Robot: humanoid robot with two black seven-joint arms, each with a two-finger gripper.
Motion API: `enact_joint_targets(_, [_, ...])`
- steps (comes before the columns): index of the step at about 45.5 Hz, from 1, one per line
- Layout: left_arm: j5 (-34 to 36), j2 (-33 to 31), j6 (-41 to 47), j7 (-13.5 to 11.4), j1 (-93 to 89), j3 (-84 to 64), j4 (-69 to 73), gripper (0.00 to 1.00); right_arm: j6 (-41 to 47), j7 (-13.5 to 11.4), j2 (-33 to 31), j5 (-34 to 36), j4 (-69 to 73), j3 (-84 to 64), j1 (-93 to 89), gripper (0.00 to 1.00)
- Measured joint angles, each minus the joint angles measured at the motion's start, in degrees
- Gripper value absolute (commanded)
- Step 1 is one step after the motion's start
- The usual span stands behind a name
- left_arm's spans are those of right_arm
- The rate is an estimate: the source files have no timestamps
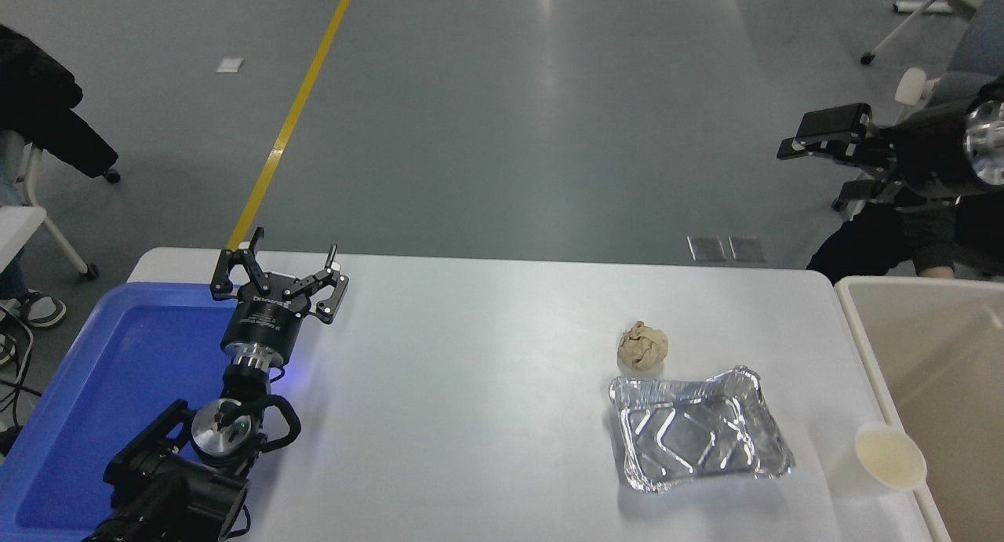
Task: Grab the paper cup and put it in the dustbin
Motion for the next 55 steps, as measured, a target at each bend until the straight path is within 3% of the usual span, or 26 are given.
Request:
enact_joint_targets(20, [-0.1, 0.0, 0.0, 0.0, 0.0, -0.1, 0.0, 0.99, 11.7, 0.1, 4.8, -4.1, 10.8, -10.3, 13.0, 1.00])
enact_joint_targets(47, [-0.1, 0.0, 0.0, 0.0, 0.1, -0.1, 0.0, 0.99, 19.0, 0.0, 0.1, -5.2, 13.1, -12.3, 21.2, 1.00])
enact_joint_targets(55, [-0.1, -0.1, 0.0, 0.0, 0.0, -0.1, 0.0, 0.99, 19.2, -0.2, -4.4, -14.8, 12.8, -12.4, 19.6, 1.00])
